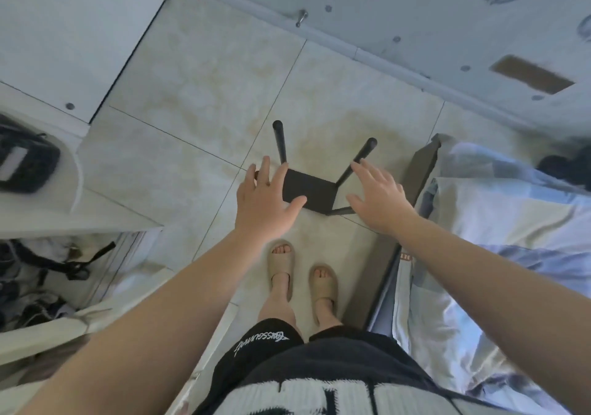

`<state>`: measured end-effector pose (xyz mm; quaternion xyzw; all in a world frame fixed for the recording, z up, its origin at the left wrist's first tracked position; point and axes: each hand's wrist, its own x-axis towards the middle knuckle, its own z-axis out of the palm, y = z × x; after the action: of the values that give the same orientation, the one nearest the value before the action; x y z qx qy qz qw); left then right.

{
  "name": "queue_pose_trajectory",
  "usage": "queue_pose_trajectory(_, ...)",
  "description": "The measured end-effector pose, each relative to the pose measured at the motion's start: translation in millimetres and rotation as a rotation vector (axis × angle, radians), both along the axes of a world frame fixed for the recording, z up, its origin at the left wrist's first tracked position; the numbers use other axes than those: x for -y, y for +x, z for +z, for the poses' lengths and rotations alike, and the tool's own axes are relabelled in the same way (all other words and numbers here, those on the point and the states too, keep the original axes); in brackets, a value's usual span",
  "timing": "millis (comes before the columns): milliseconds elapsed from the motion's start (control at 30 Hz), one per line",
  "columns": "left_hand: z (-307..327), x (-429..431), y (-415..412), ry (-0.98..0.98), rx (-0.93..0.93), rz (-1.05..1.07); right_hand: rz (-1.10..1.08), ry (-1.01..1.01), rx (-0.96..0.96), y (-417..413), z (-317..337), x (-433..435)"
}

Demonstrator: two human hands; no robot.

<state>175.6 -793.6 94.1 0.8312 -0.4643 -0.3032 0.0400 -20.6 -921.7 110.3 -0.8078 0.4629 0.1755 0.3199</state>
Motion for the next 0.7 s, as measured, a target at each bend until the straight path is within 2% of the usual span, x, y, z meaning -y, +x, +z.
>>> queue_pose_trajectory(167,52,-59,-35,-0.148,0.056,0.052,0.192,-0.095,0.104,-21,43,-36)
queue_pose_trajectory(300,89,-110,-51,-0.179,0.138,0.163,0.371,-0.148,0.232,-16,79,-66)
queue_pose_trajectory(467,134,-172,-59,-0.245,0.197,0.367,0.58,-0.194,0.403,14,125,-101)
queue_pose_trajectory(700,198,-266,-59,-0.438,0.444,0.624,0.884,-0.231,0.715,83,186,-166)
